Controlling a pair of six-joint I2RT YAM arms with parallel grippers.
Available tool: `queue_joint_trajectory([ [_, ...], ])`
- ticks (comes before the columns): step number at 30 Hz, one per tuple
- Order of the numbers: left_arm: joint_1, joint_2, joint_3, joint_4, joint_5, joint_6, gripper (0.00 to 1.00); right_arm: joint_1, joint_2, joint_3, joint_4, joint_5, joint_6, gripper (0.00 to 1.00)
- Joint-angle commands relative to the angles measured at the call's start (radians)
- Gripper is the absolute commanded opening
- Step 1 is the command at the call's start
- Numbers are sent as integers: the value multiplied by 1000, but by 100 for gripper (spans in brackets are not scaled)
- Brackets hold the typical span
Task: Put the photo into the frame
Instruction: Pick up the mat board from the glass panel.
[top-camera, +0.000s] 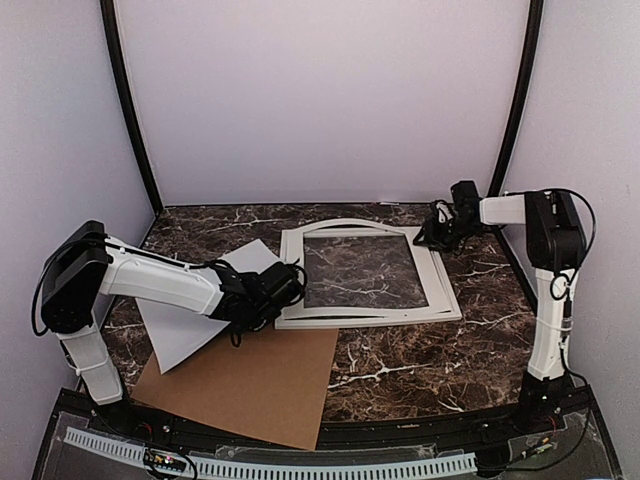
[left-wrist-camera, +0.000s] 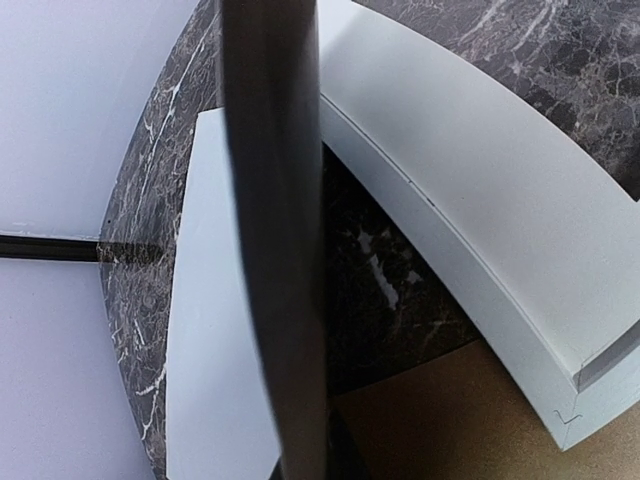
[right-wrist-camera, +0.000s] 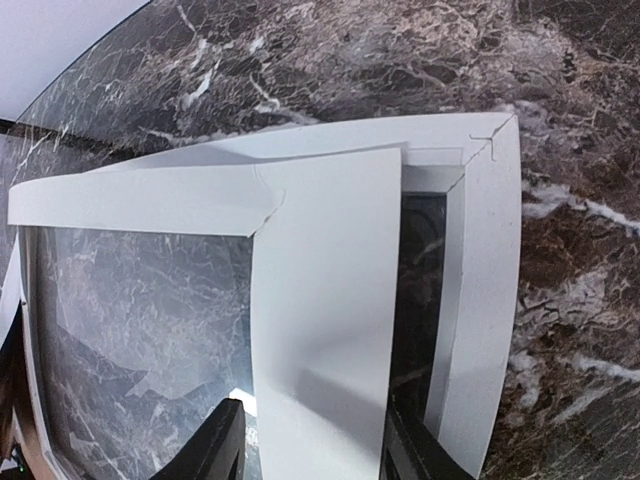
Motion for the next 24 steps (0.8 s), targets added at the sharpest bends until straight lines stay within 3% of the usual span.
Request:
queue_joint_trajectory([
  [1, -7, -16, -5, -27, 1, -19, 4, -21, -46, -42, 10, -125, -22, 45],
  [9, -11, 1, 9, -39, 0, -26, 4, -30, -41, -71, 48, -262, -16, 41],
  [18, -15, 3, -7, -71, 2, -58, 5, -33, -93, -109, 62, -317, -7, 14],
  [22, -15, 3, -19, -90, 2, -76, 10, -33, -146, -115, 62, -328, 9, 0],
  [24, -15, 1, -26, -95, -5, -78, 14, -34, -184, -112, 57, -324, 20, 0],
])
